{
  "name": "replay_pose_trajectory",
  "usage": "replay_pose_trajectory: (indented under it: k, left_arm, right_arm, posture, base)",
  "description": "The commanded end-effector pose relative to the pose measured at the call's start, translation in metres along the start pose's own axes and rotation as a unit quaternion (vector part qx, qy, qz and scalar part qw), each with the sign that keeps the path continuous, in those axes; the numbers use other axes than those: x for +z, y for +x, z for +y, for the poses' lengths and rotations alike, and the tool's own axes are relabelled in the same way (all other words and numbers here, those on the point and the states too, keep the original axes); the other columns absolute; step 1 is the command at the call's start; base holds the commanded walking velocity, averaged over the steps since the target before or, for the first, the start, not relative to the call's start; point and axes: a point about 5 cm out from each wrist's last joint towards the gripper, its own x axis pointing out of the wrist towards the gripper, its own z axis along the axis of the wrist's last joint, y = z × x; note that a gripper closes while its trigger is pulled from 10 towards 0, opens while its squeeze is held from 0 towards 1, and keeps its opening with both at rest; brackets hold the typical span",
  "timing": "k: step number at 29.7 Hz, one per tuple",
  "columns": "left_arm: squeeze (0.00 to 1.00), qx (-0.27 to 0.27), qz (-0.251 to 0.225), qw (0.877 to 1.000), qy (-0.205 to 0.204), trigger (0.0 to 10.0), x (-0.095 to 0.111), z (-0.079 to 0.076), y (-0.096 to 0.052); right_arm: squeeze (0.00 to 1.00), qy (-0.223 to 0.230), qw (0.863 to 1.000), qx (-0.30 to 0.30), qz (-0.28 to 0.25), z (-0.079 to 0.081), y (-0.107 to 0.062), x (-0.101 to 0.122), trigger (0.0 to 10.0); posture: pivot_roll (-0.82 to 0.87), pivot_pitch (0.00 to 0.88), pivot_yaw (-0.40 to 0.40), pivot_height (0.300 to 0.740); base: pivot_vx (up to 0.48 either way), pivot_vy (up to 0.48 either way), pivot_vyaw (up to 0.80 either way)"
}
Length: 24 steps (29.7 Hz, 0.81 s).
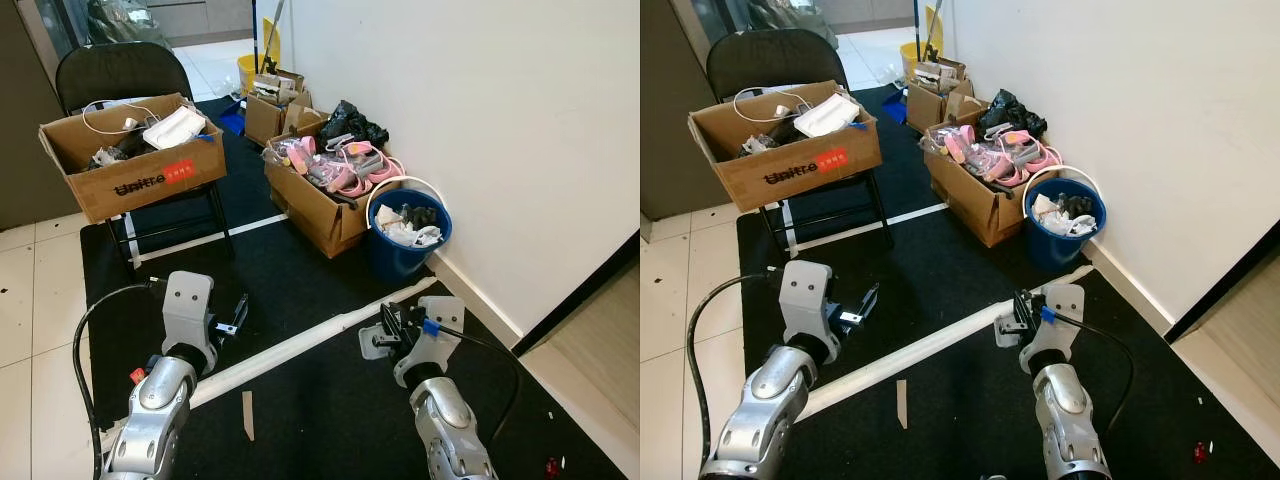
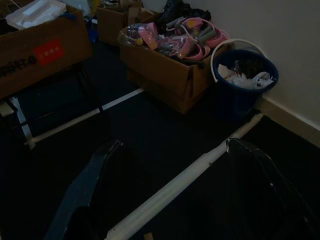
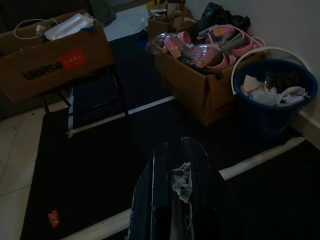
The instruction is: Picking trash to rubbish bin
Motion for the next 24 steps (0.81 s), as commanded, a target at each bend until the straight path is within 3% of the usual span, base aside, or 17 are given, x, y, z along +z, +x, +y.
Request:
replay_pose_trajectory:
  k: [1,13,24]
  left_arm:
    - [0.0,0.002,0.003,1.0,0.009,10.0,-0.001,0.0004,-0.0026]
    - [0.0,0.004,-0.009,1.0,0.009,10.0,0.0054,-0.0026,-0.0031]
    - [0.0,0.004,-0.011,1.0,0.012,10.0,0.0063,-0.0033,-0.0059]
  right_arm:
    - [0.0,-0.003,1.0,-0.005,0.017,-0.0002,-0.0027,-0.007,10.0]
    - [0.0,-0.025,1.0,0.007,0.016,0.0032,-0.0019,-0.0069,10.0]
    - [0.0,-0.013,0.999,0.029,0.022,0.0085,-0.0014,-0.0078,10.0]
  posture:
    - [0.01,0.096,-0.002,0.74]
    - [0.01,0.103,-0.004,0.74]
    - [0.02,0.105,-0.007,0.74]
  base:
    - [0.0,0.0,0.0]
    - [0.221,0.0,0.0]
    - [0.322,0.0,0.0]
